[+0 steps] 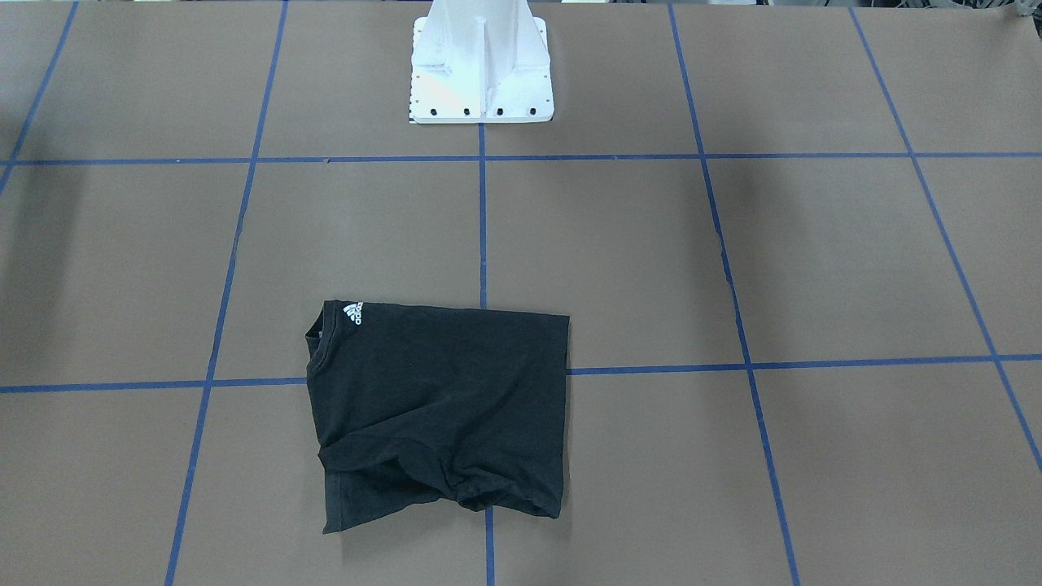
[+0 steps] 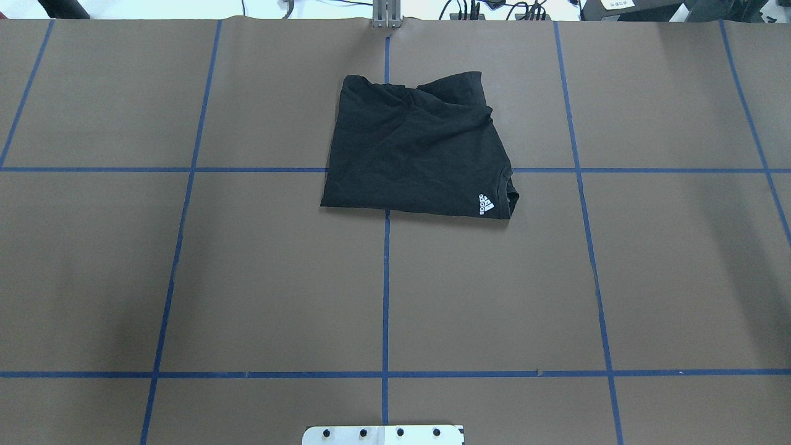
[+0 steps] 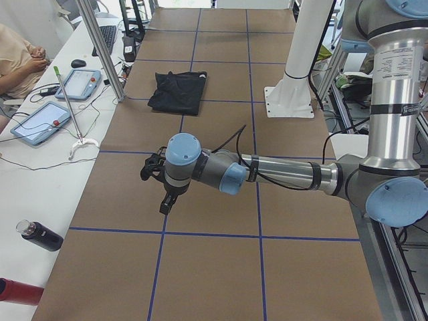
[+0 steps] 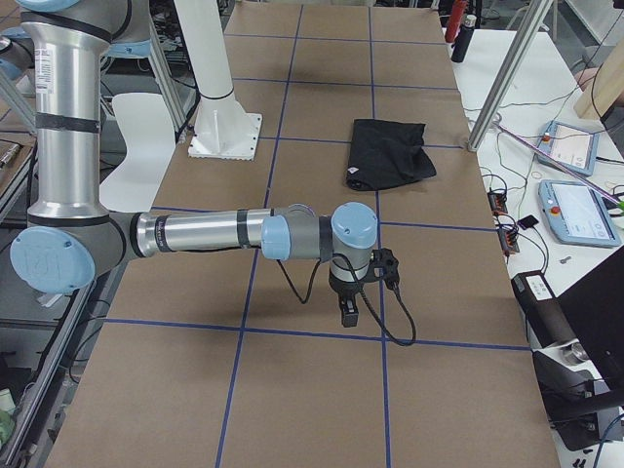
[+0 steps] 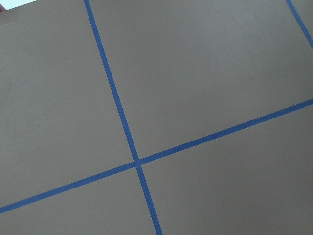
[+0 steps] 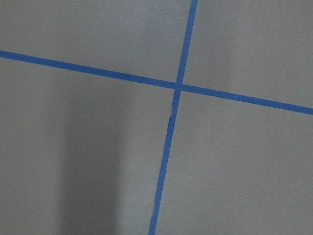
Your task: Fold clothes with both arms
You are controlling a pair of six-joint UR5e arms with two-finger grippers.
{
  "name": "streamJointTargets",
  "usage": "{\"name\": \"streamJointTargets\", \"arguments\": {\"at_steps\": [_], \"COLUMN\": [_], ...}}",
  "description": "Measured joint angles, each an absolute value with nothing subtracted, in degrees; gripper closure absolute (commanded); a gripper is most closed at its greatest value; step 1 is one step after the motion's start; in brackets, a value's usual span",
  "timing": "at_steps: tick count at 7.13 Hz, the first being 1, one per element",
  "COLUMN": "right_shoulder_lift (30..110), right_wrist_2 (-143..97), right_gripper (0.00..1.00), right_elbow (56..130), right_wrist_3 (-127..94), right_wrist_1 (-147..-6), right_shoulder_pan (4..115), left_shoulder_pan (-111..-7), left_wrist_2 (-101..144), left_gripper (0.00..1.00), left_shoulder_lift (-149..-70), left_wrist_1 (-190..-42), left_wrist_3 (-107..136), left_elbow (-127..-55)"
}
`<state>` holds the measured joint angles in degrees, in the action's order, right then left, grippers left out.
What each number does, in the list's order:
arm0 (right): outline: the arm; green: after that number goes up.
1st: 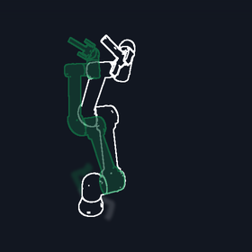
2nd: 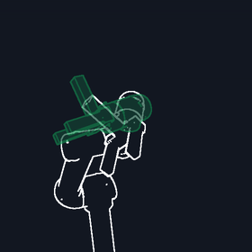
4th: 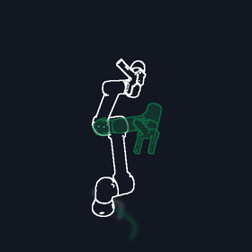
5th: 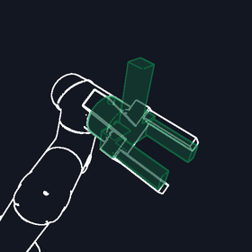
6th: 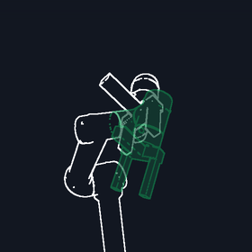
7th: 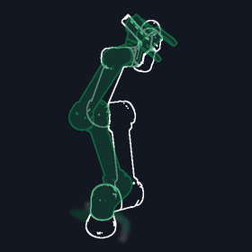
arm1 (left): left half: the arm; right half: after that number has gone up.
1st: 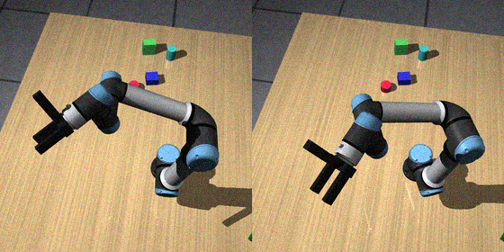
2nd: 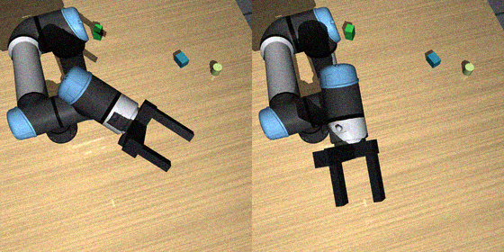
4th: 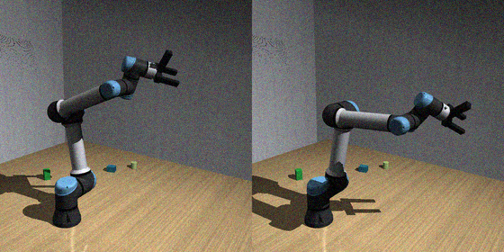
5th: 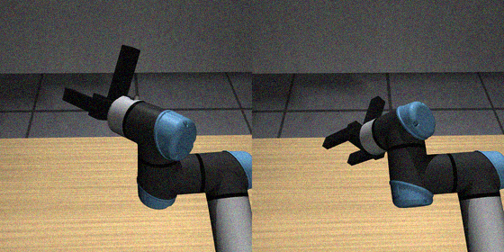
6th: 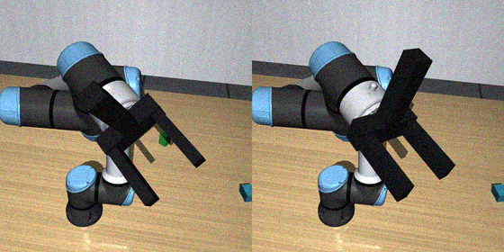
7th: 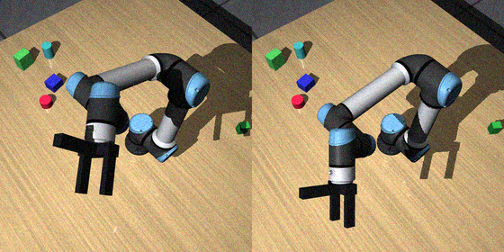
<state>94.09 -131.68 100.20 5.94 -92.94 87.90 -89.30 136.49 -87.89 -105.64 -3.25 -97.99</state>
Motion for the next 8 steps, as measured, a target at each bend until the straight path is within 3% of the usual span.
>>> {"name": "streamJointTargets", "arguments": {"at_steps": [8], "right_shoulder_lift": [94.1], "right_wrist_2": [-133.7], "right_gripper": [0.0], "right_elbow": [99.7], "right_wrist_3": [5.7], "right_wrist_1": [-92.6], "right_shoulder_pan": [87.9], "left_shoulder_pan": [-89.3], "left_wrist_2": [136.6], "left_gripper": [0.0], "left_shoulder_lift": [-87.9], "left_wrist_1": [-105.6], "left_wrist_3": [-3.3], "left_elbow": [-98.7]}}
